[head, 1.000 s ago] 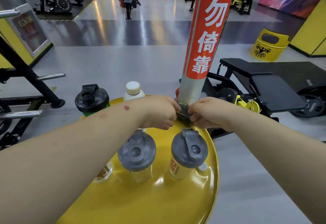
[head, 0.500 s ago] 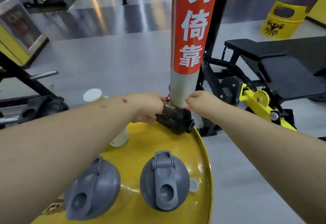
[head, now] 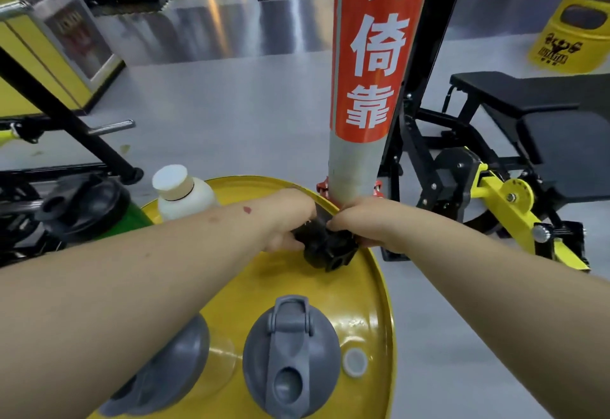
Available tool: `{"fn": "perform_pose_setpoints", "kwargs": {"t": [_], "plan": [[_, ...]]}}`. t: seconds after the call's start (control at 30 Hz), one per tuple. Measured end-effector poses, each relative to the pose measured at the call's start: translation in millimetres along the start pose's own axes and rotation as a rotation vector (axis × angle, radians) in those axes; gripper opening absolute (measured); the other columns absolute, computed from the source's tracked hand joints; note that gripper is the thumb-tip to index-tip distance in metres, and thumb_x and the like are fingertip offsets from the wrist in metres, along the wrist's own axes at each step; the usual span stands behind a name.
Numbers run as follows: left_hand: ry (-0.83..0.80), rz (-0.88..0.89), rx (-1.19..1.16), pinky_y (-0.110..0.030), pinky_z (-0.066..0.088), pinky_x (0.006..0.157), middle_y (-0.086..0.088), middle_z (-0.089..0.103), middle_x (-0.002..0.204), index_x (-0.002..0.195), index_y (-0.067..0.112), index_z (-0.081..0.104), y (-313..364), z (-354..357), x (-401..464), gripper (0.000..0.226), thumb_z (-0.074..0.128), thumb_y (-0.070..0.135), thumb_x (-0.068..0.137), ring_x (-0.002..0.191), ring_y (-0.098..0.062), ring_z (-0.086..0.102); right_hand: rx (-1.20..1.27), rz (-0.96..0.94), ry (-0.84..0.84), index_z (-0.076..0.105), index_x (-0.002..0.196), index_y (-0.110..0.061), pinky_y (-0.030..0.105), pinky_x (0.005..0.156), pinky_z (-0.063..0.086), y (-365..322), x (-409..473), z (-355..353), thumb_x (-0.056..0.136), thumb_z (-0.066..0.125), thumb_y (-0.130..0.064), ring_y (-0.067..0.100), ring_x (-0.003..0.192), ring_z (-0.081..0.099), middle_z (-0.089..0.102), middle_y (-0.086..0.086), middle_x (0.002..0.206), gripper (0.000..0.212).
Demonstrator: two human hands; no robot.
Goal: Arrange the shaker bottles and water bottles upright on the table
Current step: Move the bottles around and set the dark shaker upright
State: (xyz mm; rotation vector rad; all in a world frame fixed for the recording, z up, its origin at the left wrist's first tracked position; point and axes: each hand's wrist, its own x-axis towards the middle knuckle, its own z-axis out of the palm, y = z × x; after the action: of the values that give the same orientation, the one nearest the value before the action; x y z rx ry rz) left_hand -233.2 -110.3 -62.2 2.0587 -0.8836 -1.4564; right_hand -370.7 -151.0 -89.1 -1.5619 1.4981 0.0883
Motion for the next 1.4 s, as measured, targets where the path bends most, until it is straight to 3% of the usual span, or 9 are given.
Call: {"fn": "perform_pose_setpoints", "kwargs": {"t": [0.2,0.3,0.37,0.5,0.63,0.87,1.07,1.23,1.4], "plan": [[-0.136,-0.174,-0.065,-0.058,0.05,0.104,-0.017,0.056,0.123,0.141,0.008,0.049,-9,-9,0,0.041,0.043,0.001,0.1,0.128,-0.047,0.057,-0.181,-0.01,-0.113,0.065,0.125,-0.022,0.035,0.089,0.061,-1,-11,7,0.071,0.086,-0.053,0.024,0.105,0.067,0.071,0.004,0.115,0.066],[-0.174,-0.195,-0.061,-0.057,0.051,0.104,-0.011,0.056,0.097,0.143,0.009,0.05,-3,-11,-3,0.046,0.046,0.002,0.098,0.123,-0.045,0.06,-0.112,-0.033,-0.07,0.069,0.121,-0.022,0.035,0.086,0.06,2,-16,8,0.061,0.088,-0.056,0.023,0.102,0.07,0.074,0.003,0.112,0.073],[-0.186,-0.185,-0.041,-0.055,0.05,0.104,-0.013,0.058,0.102,0.135,0.008,0.056,5,-15,-10,0.039,0.045,0.007,0.098,0.124,-0.042,0.059,0.021,-0.05,-0.024,0.071,0.12,-0.022,0.043,0.092,0.062,1,-16,7,0.054,0.085,-0.06,0.025,0.104,0.072,0.076,0.005,0.112,0.078],[-0.152,-0.147,-0.03,-0.06,0.05,0.1,-0.01,0.055,0.096,0.124,0.009,0.061,14,-27,-24,0.029,0.044,0.016,0.102,0.125,-0.04,0.055,0.265,-0.048,-0.009,0.068,0.108,-0.025,0.048,0.097,0.061,-15,-28,0,0.081,0.075,-0.055,0.028,0.107,0.071,0.072,0.007,0.115,0.042],[-0.123,-0.093,-0.002,-0.057,0.058,0.085,-0.016,0.052,0.12,0.098,0.014,0.061,11,-40,-39,0.01,0.054,0.021,0.1,0.106,-0.042,0.062,0.363,0.01,-0.112,0.062,0.102,-0.022,0.043,0.089,0.063,-29,-42,-2,0.093,0.069,-0.048,0.03,0.102,0.07,0.07,0.009,0.112,0.028],[-0.2,-0.098,-0.179,-0.051,0.061,0.086,-0.008,0.052,0.138,0.112,0.017,0.064,-8,-64,-47,0.018,0.053,0.028,0.103,0.129,-0.036,0.055,0.306,-0.052,0.004,0.067,0.105,-0.025,0.037,0.077,0.058,-55,-35,12,0.093,0.063,-0.053,0.025,0.104,0.067,0.069,0.004,0.121,0.031],[-0.192,-0.145,-0.224,-0.049,0.052,0.104,-0.022,0.044,0.154,0.148,0.014,0.041,-21,-69,-48,0.046,0.044,0.034,0.107,0.125,-0.045,0.06,0.266,-0.23,0.058,0.075,0.11,-0.016,0.047,0.102,0.057,-65,-25,15,0.077,0.077,-0.042,0.026,0.111,0.07,0.077,0.005,0.109,0.042],[-0.136,-0.152,-0.197,-0.049,0.05,0.107,-0.024,0.045,0.153,0.152,0.004,0.036,-28,-75,-47,0.05,0.042,0.027,0.109,0.129,-0.044,0.058,0.326,-0.272,0.032,0.06,0.141,-0.014,0.048,0.113,0.05,-57,-26,16,0.071,0.08,-0.037,0.029,0.128,0.063,0.067,0.01,0.136,0.077],[-0.126,-0.124,-0.156,-0.045,0.053,0.104,-0.026,0.051,0.148,0.147,0.002,0.041,-34,-73,-47,0.043,0.043,0.021,0.109,0.127,-0.041,0.06,0.287,-0.116,-0.017,0.064,0.125,-0.017,0.049,0.095,0.061,-53,-36,21,0.093,0.072,-0.05,0.03,0.112,0.07,0.072,0.007,0.121,0.047]]}}
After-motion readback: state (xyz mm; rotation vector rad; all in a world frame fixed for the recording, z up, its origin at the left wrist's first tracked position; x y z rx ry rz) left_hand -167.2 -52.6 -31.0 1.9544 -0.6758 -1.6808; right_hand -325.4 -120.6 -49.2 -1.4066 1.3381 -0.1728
